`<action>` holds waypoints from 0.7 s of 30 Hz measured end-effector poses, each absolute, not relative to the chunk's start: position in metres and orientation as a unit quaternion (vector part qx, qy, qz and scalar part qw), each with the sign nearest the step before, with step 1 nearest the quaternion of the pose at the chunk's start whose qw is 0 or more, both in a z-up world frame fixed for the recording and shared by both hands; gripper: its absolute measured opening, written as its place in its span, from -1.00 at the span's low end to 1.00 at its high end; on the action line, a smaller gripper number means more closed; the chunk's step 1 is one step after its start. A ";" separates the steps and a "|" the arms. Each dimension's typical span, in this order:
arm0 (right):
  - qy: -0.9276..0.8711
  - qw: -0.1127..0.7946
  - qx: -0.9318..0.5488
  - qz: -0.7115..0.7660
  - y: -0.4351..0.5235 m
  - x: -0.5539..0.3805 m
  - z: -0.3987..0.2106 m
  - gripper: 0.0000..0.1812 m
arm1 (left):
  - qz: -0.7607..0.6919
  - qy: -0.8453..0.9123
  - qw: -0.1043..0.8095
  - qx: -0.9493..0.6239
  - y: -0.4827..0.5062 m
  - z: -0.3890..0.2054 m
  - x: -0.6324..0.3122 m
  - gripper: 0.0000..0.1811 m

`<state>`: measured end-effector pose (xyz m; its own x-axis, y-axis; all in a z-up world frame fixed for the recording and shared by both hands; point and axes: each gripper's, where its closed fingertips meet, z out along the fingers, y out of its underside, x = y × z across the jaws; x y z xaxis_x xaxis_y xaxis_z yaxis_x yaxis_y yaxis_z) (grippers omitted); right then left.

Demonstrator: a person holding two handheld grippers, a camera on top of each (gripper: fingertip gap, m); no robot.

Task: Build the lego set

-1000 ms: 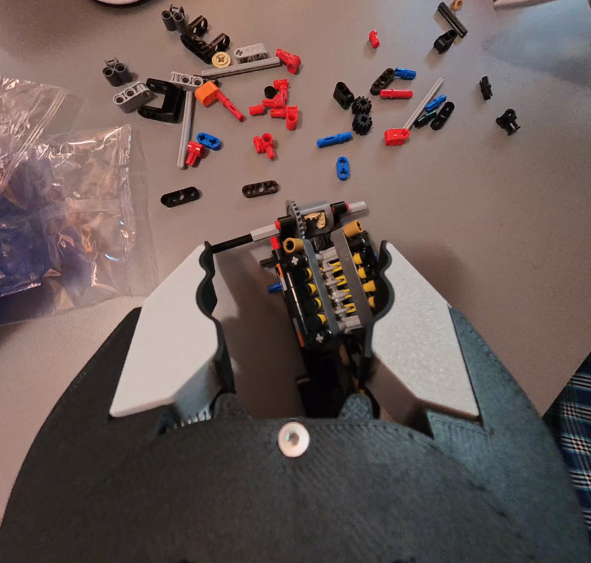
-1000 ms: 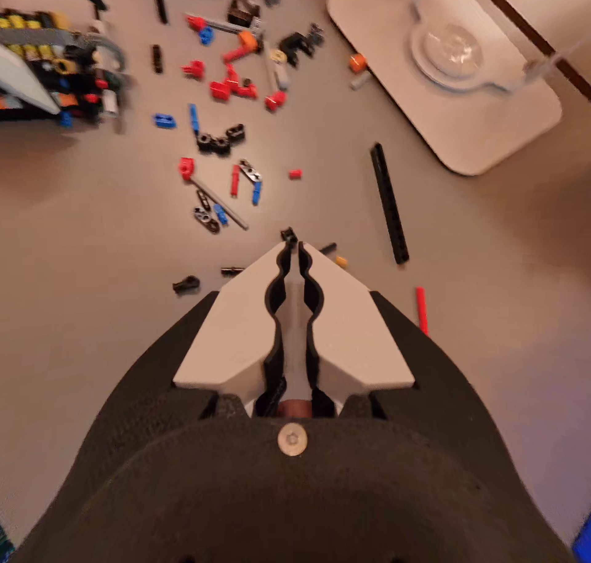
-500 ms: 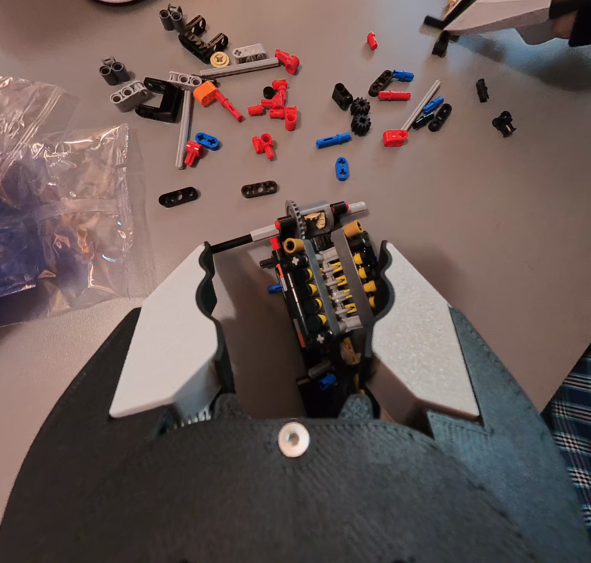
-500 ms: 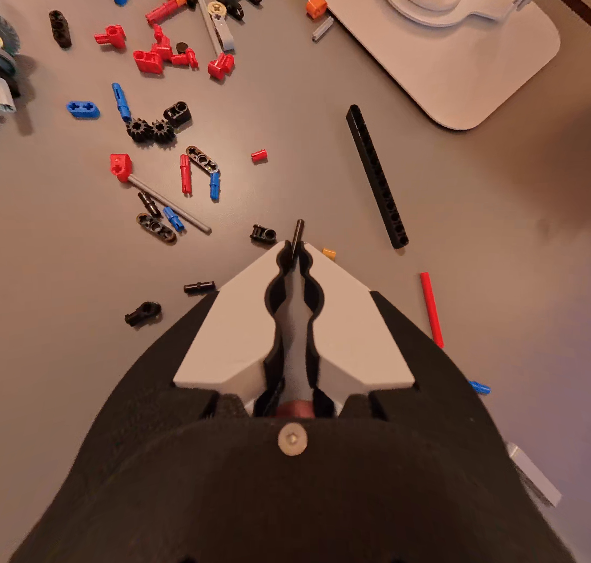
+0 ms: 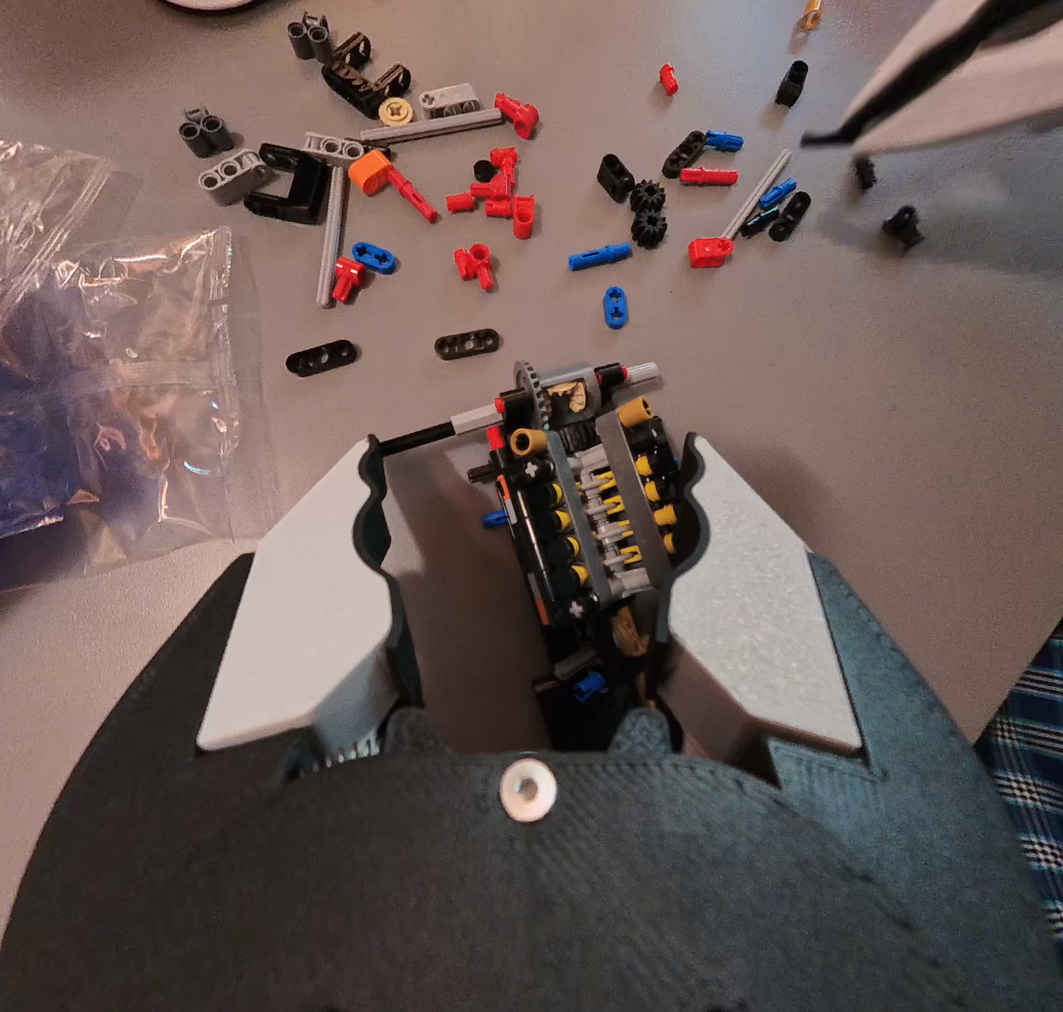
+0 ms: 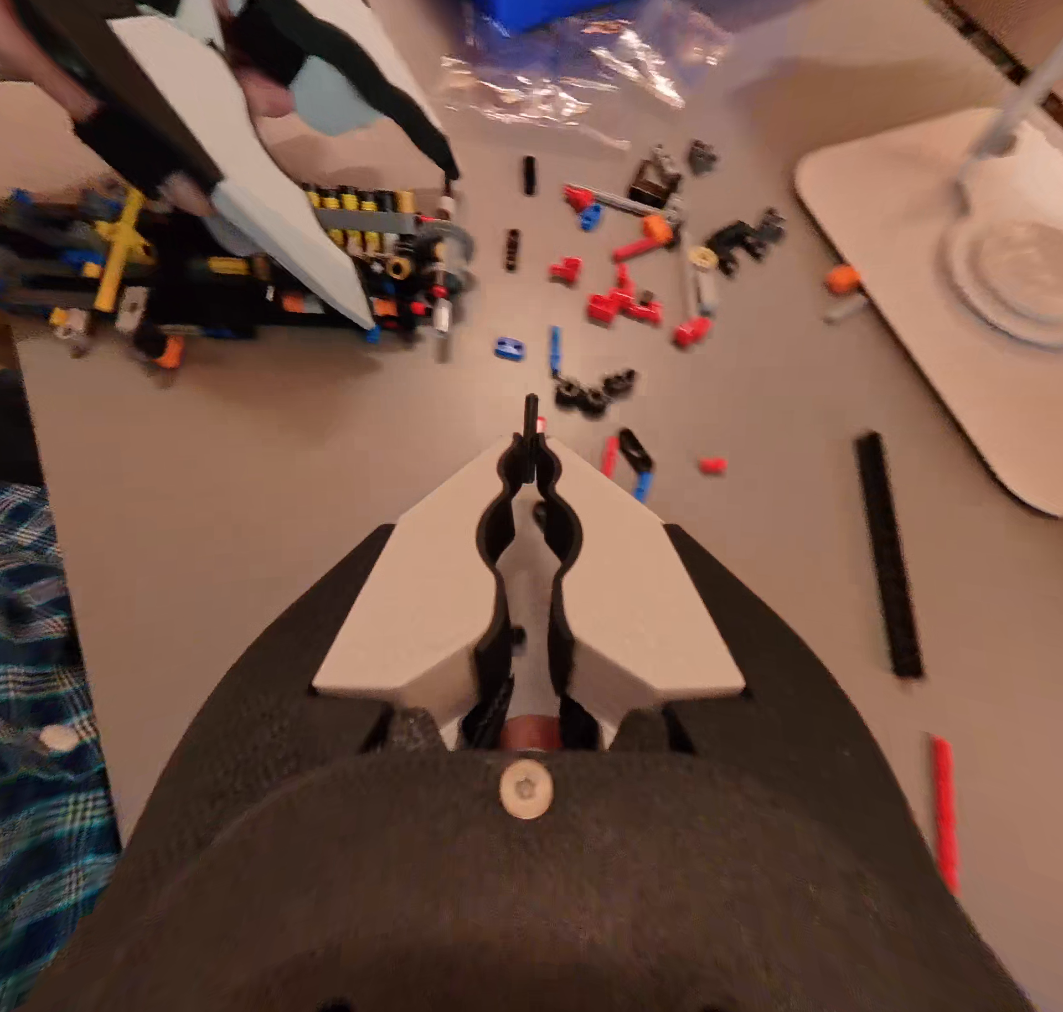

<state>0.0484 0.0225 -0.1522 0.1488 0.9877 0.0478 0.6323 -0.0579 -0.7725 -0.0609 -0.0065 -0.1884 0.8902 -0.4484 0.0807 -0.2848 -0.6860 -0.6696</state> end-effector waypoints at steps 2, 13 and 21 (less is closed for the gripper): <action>-0.612 0.323 -0.666 0.280 0.008 0.031 -0.161 -0.99 | -0.121 0.201 0.342 -0.910 -0.007 -0.189 -0.061 0.10; -0.645 0.294 -0.637 0.303 -0.010 -0.004 -0.182 -0.99 | -0.138 0.196 0.342 -0.908 -0.006 -0.189 -0.061 0.10; -0.641 0.300 -0.642 0.294 -0.008 -0.005 -0.183 -0.99 | -0.139 0.196 0.342 -0.909 -0.006 -0.189 -0.061 0.11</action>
